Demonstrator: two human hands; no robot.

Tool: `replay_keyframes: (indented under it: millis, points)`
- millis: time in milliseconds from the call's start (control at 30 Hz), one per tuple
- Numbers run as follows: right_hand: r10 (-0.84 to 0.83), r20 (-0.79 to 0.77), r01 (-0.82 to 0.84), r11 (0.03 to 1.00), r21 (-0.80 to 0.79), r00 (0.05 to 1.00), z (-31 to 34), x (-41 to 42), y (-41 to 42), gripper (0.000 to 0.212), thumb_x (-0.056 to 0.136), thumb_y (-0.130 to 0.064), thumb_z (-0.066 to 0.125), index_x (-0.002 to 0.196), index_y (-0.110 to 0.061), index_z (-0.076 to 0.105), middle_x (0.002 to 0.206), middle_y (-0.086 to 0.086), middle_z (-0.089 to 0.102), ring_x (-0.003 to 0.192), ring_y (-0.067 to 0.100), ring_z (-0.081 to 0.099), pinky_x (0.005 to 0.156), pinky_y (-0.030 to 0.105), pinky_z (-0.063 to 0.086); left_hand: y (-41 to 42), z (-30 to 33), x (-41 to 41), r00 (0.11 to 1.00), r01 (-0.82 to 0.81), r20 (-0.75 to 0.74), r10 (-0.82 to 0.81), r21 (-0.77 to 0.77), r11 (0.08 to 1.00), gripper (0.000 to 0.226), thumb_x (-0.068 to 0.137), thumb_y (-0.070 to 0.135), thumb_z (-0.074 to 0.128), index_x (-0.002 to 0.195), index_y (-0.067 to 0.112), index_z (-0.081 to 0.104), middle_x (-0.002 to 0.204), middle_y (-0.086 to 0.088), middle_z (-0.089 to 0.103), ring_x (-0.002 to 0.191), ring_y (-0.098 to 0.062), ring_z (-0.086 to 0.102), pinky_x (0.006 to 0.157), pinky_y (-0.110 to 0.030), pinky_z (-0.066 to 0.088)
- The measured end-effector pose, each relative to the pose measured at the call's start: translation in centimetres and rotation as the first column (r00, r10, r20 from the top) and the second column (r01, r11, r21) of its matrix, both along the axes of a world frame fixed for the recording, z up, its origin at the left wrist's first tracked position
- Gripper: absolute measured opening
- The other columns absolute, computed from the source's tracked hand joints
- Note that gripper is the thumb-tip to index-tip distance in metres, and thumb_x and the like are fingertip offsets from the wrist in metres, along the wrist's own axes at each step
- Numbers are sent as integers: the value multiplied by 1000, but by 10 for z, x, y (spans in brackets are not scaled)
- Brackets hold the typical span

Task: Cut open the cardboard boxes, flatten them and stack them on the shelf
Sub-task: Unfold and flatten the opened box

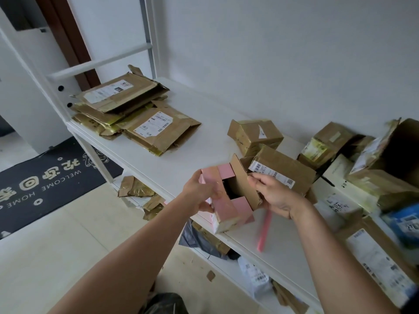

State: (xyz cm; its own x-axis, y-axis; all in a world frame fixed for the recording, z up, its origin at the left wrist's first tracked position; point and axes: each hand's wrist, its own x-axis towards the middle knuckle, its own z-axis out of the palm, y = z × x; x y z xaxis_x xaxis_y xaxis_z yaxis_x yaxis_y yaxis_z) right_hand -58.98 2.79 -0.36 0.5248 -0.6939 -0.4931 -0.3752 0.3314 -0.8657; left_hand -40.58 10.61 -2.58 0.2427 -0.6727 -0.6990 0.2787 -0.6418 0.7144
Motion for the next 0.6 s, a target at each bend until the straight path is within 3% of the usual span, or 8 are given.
replay_keyframes:
  millis: [133,233,300,367,433,500,533,600]
  points:
    - [-5,-16,4,1000,-26,1000,-2,2,-1,19,106,-21,41,105,-31,58,107,-20,63,113,1,48,103,43,43,-2,0,0,1000,-11,2,11,-2,1000,91,85,-8,67,152,40,28,143,-10,50,78,-30,74,53,-36,58]
    - [3,-76,-11,994,-106,997,-6,3,-5,37,107,-20,39,143,-16,44,136,-7,54,130,7,41,105,26,34,-2,1,0,1000,3,19,-3,6,1000,92,85,-7,69,152,41,27,144,-9,50,78,-30,74,52,-35,57]
    - [13,-100,-28,989,-147,995,-12,2,-8,45,107,-21,39,150,-11,34,151,0,41,129,4,34,105,22,26,-1,1,0,1000,13,22,-13,11,1000,94,84,-8,70,152,41,27,142,-8,51,82,-33,73,53,-35,58]
    - [17,-110,-36,984,-174,994,-16,1,-9,44,107,-20,39,149,-10,36,146,-2,43,125,2,36,103,20,25,-1,0,1,1000,13,16,-13,15,1000,94,84,-8,70,152,41,27,143,-8,51,85,-34,72,53,-36,58]
    - [-12,-111,-7,986,-166,994,-22,-3,-10,33,107,-17,38,137,-13,51,131,-12,56,119,-1,49,99,15,32,-1,-1,2,1000,11,19,-11,16,1000,95,84,-8,69,152,41,25,141,-8,52,80,-33,74,52,-35,58]
    - [-64,-85,49,984,-169,994,-29,-7,-9,27,106,-15,39,116,-22,63,110,-15,68,95,-9,63,80,7,49,0,-3,2,1000,14,23,-14,11,1000,93,86,-7,68,152,41,25,136,-8,57,71,-29,75,52,-34,58]
    - [-108,-76,93,979,-179,991,-32,-8,-6,26,106,-14,41,113,-26,63,103,-17,69,84,-13,64,68,5,50,-1,-3,2,1000,17,27,-17,8,1000,91,86,-6,68,152,41,25,133,-8,58,70,-29,75,52,-34,58]
    - [-184,-80,162,961,-224,980,-39,-9,0,30,104,-16,47,124,-37,56,105,-19,62,89,-11,61,67,9,49,-2,-3,2,999,20,29,-20,18,1000,92,86,-6,68,152,42,26,136,-9,56,78,-32,74,53,-36,59]
